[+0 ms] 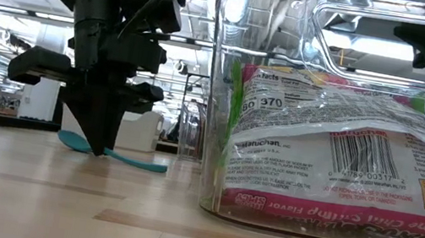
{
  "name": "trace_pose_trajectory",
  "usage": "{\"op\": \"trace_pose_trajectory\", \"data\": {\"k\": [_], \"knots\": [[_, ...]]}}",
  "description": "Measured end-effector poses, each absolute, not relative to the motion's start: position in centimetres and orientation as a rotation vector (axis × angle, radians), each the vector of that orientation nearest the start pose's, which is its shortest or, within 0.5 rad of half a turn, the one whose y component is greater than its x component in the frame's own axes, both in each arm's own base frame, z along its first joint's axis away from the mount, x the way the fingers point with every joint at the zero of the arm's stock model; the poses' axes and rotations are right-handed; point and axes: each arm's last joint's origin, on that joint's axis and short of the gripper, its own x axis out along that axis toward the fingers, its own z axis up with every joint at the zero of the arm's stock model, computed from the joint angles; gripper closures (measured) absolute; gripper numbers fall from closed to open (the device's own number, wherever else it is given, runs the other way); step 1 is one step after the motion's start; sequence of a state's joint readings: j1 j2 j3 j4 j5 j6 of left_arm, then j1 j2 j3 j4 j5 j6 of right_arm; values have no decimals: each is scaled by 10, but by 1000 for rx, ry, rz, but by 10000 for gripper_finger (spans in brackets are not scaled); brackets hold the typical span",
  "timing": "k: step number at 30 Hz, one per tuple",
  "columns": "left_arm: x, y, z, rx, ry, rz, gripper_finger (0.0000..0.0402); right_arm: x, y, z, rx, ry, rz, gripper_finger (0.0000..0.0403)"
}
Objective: Pick & Place Food Item
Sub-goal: Put the blue spoon into the white bin
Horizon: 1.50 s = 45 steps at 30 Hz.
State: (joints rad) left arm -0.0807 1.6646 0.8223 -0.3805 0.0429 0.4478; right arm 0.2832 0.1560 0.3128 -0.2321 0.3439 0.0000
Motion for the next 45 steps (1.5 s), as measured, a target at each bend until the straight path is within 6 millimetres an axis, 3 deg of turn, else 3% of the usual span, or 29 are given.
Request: {"op": "trace_pose_trajectory", "data": {"k": [8,14,22,28,45], "knots": [[284,-24,132,441,1181,-386,357,86,15,235,-23,72,-60,328],[284,-24,133,434,1183,-378,388,86,15,235,-23,71,-60,328],[284,-23,133,438,1183,-375,370,86,15,235,-23,72,-61,328],[284,-23,133,439,1184,-373,387,86,15,235,-23,71,-61,328],[284,-23,133,440,1184,-373,380,86,15,235,-23,72,-61,328]]}}
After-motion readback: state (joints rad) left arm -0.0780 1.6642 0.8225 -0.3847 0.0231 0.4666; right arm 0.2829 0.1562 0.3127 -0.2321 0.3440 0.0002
